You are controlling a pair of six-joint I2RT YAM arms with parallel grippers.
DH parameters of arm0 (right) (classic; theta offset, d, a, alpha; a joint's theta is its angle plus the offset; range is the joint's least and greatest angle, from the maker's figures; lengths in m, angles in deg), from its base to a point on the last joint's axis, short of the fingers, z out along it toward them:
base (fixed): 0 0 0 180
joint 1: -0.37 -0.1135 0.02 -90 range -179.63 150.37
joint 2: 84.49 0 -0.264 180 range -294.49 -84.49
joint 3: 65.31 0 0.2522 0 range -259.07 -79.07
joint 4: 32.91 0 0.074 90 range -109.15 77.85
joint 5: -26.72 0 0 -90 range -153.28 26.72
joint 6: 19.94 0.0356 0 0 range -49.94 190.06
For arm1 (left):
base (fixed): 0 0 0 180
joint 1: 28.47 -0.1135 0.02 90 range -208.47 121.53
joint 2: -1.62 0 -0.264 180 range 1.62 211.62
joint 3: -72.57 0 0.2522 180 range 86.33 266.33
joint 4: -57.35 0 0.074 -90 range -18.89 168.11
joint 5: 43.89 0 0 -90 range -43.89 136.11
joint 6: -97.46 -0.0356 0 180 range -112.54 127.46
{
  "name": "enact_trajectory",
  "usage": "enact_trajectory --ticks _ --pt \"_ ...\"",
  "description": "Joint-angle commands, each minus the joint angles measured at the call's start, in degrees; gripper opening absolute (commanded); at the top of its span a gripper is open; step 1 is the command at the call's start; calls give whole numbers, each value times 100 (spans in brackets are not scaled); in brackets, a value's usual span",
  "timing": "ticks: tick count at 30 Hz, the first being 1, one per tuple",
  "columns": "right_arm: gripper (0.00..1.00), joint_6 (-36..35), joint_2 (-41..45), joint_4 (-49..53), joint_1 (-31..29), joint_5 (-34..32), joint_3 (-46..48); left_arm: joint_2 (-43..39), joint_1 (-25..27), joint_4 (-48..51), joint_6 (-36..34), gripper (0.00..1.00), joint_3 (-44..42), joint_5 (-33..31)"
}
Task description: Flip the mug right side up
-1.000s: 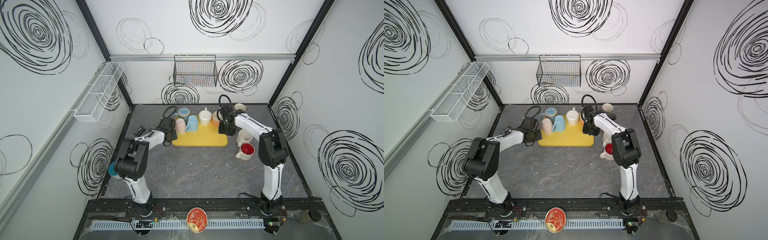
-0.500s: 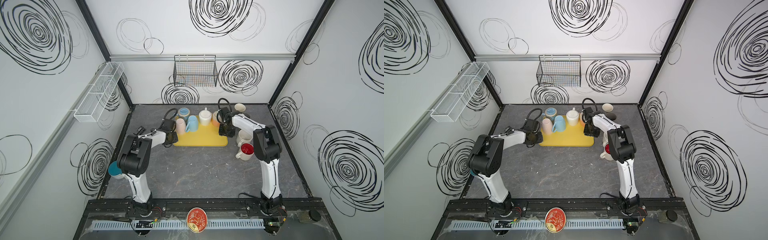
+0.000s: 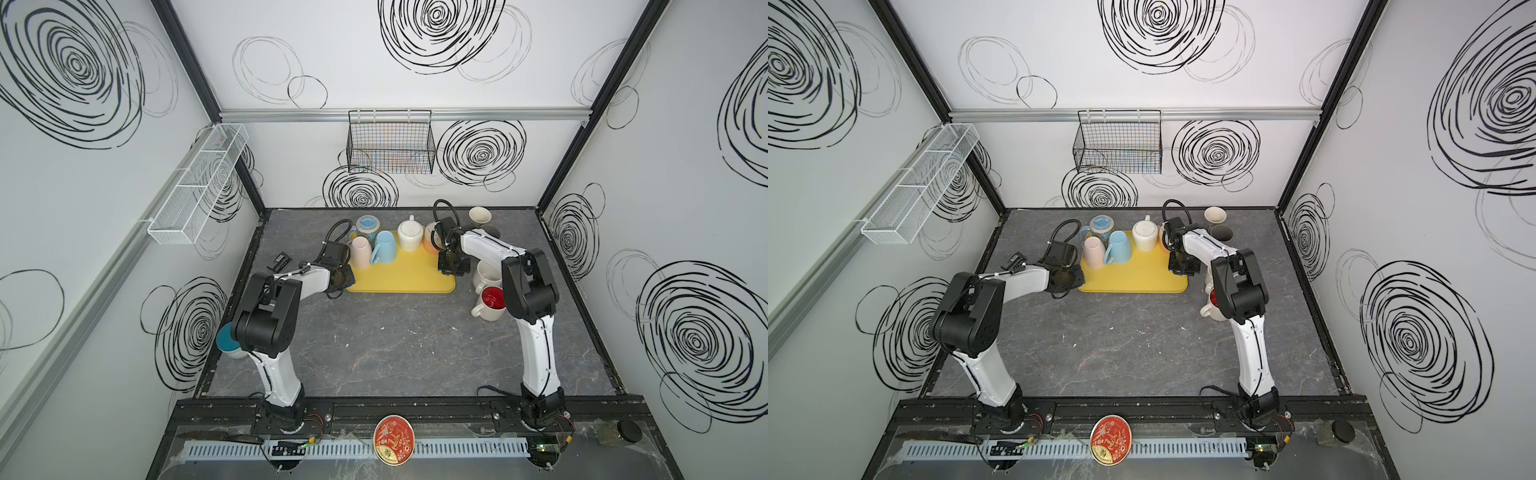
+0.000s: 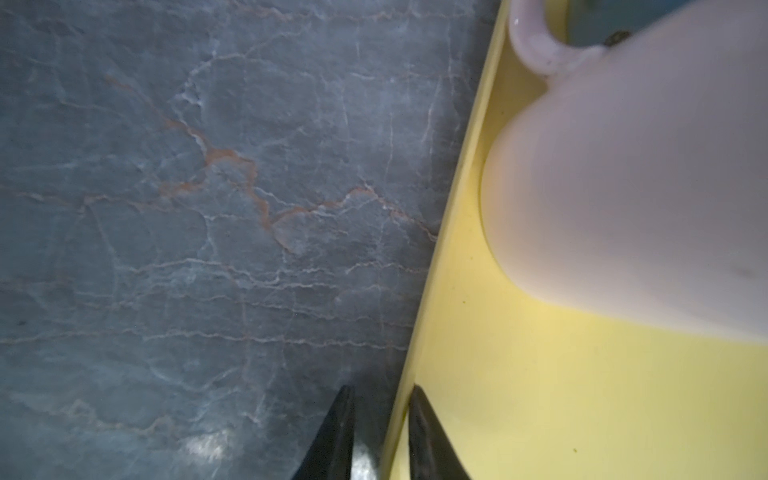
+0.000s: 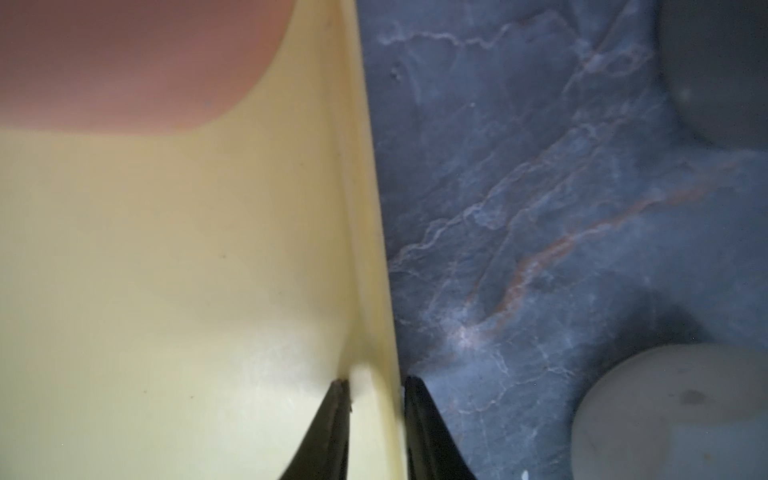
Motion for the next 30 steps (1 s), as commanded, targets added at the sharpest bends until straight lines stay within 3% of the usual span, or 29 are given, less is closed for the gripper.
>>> enact_trajectory --ticks 1,23,30 --pt "22 -153 -189 -458 -440 547 -6 -104 -204 691 278 26 -346 -186" --pt "18 -104 -445 -589 -1379 1178 -357 -1561 -1137 887 607 27 -1481 -361" --pt "35 -92 -294 -409 -1307 1238 -512 -1983 -1422 990 518 37 -1463 -473"
